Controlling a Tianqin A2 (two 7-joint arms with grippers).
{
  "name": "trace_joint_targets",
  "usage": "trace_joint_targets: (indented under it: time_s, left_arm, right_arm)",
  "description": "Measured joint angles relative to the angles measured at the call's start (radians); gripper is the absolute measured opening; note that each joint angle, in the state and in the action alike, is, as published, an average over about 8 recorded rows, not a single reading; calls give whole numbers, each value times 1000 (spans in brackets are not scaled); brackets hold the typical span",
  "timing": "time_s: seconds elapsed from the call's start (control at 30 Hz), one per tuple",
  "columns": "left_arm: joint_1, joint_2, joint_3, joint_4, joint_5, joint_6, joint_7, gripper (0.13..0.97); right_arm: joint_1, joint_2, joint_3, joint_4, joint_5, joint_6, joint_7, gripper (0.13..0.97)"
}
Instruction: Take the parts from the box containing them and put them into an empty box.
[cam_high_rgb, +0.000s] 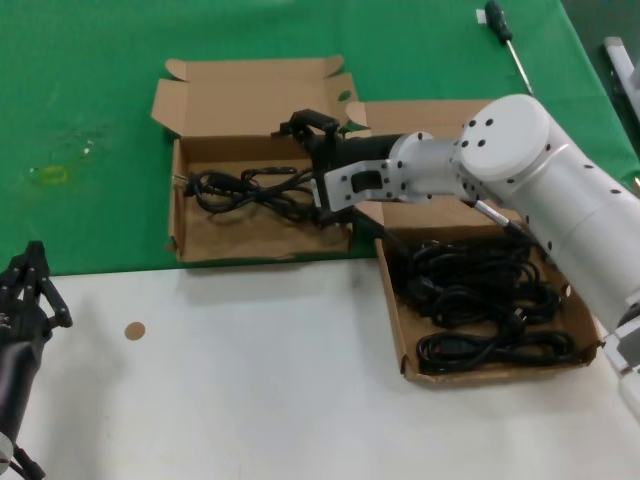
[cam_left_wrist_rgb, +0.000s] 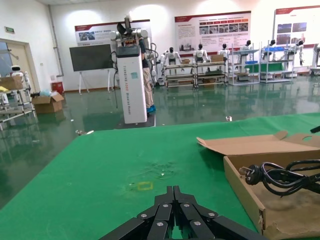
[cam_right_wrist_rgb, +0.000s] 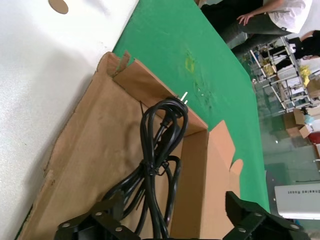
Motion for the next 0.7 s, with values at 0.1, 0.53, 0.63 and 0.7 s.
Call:
trace_joint_targets:
  time_s: [0.1, 0.53, 0.63, 0.7]
  left_arm:
    - [0, 0, 0, 0, 0, 0, 0, 152]
    - [0, 0, 0, 0, 0, 0, 0, 152]
    - [0, 0, 0, 0, 0, 0, 0, 152]
    - [0, 0, 0, 0, 0, 0, 0, 152]
  right_arm:
    - [-4, 8, 2, 12, 2, -4, 5, 659]
    - [-44, 67, 5, 134, 1, -31, 86, 858]
    - [-55, 83, 9, 169, 2, -36, 108, 897]
    - [-61, 91, 10, 186, 3, -38, 118, 922]
